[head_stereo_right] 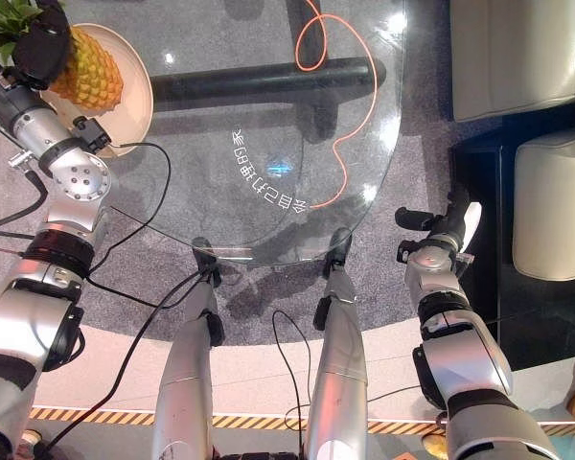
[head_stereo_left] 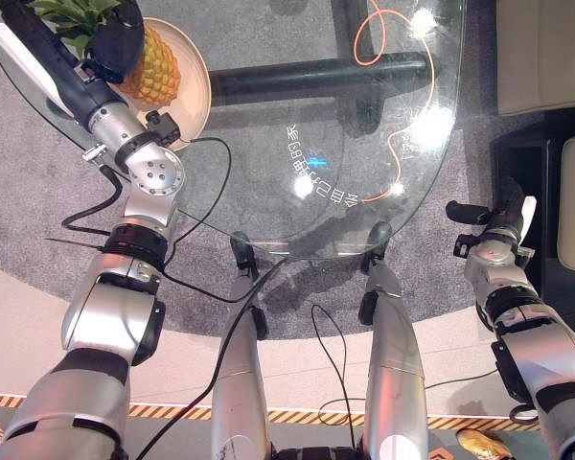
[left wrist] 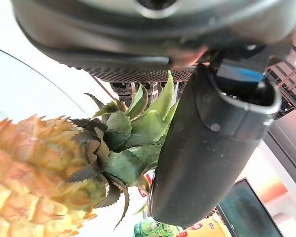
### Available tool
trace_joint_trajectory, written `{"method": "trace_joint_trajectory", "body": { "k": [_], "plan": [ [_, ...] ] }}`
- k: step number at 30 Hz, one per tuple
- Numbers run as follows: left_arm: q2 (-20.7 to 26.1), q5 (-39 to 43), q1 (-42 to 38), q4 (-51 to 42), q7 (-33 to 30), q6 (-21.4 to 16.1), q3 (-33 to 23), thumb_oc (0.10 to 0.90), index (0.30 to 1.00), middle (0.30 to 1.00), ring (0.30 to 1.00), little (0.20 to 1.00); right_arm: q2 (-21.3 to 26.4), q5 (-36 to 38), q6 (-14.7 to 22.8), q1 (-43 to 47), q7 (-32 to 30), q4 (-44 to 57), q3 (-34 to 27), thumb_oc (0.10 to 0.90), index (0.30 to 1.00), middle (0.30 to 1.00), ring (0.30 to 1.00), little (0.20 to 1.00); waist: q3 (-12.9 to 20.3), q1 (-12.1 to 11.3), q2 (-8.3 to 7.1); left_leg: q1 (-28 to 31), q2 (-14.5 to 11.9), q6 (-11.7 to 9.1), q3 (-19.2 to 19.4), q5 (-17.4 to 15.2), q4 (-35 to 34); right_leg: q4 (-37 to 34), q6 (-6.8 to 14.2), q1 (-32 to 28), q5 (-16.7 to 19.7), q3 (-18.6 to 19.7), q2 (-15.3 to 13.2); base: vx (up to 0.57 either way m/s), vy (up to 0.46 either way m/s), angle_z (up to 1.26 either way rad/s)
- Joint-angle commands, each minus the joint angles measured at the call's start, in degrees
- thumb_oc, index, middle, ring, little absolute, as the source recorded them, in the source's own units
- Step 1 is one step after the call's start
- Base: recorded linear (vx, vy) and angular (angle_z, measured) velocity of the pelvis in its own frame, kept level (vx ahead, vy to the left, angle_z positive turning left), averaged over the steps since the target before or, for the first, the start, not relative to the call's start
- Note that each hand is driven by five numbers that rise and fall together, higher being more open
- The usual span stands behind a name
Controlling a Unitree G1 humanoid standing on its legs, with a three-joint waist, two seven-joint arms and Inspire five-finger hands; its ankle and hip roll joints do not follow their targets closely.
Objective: Pick up the fruit to the plate
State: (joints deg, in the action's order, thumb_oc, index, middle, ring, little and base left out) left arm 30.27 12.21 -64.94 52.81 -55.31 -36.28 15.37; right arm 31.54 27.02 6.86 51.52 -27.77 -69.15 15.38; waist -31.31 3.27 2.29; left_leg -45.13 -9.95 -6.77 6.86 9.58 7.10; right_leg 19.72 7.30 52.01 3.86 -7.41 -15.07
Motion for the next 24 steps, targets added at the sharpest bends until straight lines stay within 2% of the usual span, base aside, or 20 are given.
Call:
{"method": "trace_joint_trajectory", "body": {
  "k": [1,18,24],
  "plan": [
    [4.3,-2.2,-3.5,-3.7,-0.1,-6.1,-1.8,0.800,0.900,0.900,0.900,0.900,2.1,-0.4,1.7,0.8,-3.6,-0.9,0.0,0.800,0.900,0.900,0.900,0.900,1.5,-1.5,-1.55,-3.1,0.1,-2.5,-3.9,-5.9,7.0,-2.4,2.1,-2.3,-1.1,-1.1,1.0,0.00,0.000,0.00],
    [1.3,-0.7,2.9,-7.0,4.4,-8.9,-3.4,0.800,0.900,0.900,0.900,0.900,1.5,0.1,1.9,0.0,-4.2,-0.9,-1.3,0.800,0.900,0.900,0.900,0.900,1.5,-2.6,-1.76,-1.9,0.4,-2.4,-4.2,-6.0,6.8,-3.2,2.5,-4.1,-0.6,-2.1,0.5,0.00,0.000,0.00],
    [0.7,-1.5,4.2,-8.0,4.3,-10.2,-3.5,0.800,0.900,0.900,0.900,0.900,1.3,1.9,1.1,-0.3,-2.5,-1.7,-1.9,0.800,0.900,0.900,0.900,0.900,1.5,-3.0,-1.85,-1.7,0.5,-2.4,-4.2,-6.0,6.4,-3.8,2.6,-4.5,-0.3,-2.7,0.2,0.00,0.000,0.00]
  ]
}}
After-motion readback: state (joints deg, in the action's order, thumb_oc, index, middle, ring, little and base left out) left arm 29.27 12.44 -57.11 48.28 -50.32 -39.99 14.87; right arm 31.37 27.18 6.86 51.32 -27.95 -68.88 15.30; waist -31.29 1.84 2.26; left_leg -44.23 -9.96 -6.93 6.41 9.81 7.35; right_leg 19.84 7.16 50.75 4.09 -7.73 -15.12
